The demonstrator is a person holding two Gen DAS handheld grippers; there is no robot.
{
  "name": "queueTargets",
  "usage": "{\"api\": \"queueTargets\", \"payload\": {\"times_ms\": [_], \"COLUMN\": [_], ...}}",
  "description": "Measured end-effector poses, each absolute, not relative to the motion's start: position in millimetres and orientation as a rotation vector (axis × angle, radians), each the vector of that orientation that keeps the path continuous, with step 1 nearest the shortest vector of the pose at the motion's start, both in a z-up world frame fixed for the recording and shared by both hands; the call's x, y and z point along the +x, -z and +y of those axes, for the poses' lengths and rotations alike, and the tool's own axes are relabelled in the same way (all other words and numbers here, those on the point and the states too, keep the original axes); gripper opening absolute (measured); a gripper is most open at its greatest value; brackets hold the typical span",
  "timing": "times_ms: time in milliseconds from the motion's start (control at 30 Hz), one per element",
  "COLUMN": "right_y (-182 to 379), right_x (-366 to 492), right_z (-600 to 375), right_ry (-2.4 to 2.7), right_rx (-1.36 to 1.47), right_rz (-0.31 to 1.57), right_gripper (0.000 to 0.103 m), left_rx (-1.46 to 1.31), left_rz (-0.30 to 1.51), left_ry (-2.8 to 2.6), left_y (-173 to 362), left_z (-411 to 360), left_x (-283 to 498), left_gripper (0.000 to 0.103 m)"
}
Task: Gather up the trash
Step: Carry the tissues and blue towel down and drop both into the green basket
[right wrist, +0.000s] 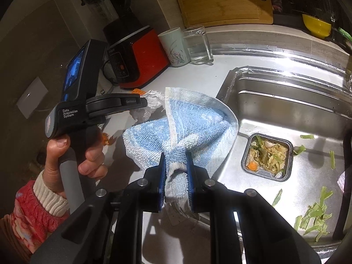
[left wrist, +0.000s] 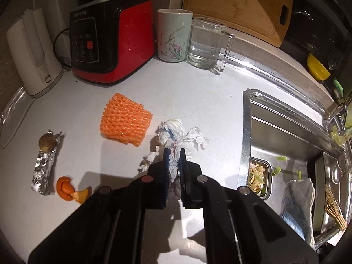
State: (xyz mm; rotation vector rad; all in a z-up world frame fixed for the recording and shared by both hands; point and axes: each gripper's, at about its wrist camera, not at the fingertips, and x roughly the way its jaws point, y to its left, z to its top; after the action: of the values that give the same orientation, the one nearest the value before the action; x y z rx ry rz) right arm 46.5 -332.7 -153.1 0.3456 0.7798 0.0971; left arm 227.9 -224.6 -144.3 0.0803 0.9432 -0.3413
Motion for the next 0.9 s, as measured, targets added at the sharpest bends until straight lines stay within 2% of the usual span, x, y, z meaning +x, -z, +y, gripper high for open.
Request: {"api": "queueTargets", "payload": {"times_ms": [267, 433, 667, 900], "right_y": [131.5, 120.1, 120.5, 135.6], "right_x": [1.3, -38.2, -101.0, -158.1], "right_z": [-315.7, -296.0, -266.5, -252.0], "right_ry": [-0.125, -0.196, -0.302, -0.305], "right_rx": [0.312, 0.269, 0.204, 0.175], "right_rz": [0.764, 0.762, 0.79, 0.847], "right_gripper": [0.017, 0.017, 0.017, 0.017], "left_rx": [0.043, 0.028, 0.033, 0.077], "left_rz": [0.899, 0.906, 0.951, 1.034], "left_ry": [0.343, 0.304, 0.269, 0.316], "left_y": [96.4, 83.9, 90.1, 118.3], "left_z": [-183.2, -150.7, -113.2, -96.5], "left_x": [149.0, 85.7, -8.1, -81.3], "left_gripper": [0.008, 0.008, 0.008, 0.008]}}
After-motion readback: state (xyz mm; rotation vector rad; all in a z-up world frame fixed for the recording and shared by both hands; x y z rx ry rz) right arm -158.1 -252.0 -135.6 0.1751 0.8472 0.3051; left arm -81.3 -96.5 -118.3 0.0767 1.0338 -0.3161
